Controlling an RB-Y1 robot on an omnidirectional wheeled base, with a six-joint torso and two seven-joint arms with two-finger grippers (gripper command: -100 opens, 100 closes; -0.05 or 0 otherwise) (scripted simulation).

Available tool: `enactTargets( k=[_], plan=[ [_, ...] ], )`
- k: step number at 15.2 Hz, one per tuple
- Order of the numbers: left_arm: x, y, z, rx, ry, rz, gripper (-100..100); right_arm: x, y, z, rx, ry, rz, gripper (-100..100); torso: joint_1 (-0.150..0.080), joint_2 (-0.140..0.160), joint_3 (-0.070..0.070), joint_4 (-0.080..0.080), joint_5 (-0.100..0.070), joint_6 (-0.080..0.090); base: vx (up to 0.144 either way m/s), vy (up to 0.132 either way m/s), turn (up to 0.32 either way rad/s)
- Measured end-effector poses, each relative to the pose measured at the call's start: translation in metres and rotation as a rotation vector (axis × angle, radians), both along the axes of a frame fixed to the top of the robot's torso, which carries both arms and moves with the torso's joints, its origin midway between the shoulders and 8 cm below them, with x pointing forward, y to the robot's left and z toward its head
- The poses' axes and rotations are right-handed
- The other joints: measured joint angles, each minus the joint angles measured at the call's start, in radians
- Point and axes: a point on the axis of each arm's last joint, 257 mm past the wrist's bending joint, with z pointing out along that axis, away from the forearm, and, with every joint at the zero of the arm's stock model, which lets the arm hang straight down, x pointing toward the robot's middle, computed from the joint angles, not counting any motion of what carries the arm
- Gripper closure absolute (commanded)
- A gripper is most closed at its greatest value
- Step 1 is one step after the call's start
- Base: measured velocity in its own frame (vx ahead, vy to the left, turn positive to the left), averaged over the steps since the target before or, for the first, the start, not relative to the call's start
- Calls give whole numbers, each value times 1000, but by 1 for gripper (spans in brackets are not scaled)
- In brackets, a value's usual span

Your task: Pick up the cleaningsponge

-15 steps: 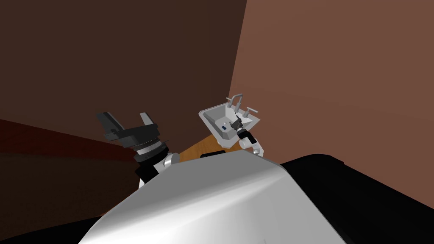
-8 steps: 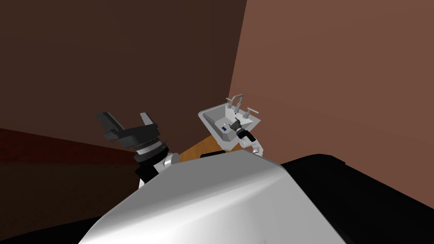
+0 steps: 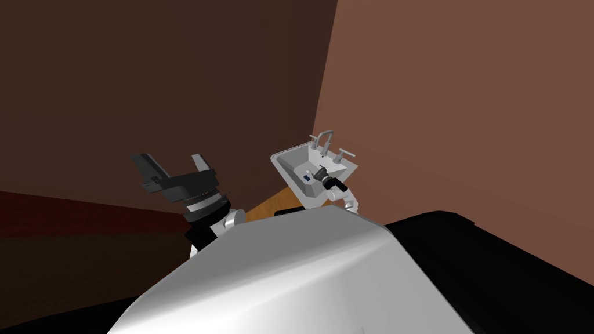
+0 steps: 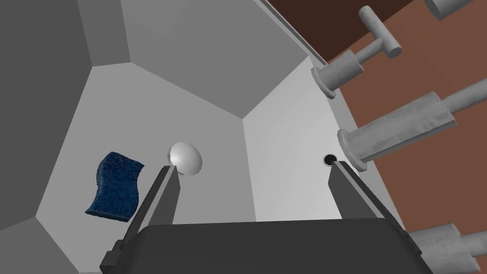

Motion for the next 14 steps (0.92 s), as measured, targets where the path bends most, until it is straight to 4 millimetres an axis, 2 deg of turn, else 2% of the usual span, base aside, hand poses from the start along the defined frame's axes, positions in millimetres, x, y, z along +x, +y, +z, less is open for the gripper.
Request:
enactTargets(
  k=[14],
  plan=[
    [0,0,0,0,0,0,0,-16,8,-67,177,293,-29,-100,0,1,0,0,0,0,45,1,-16]
  ],
)
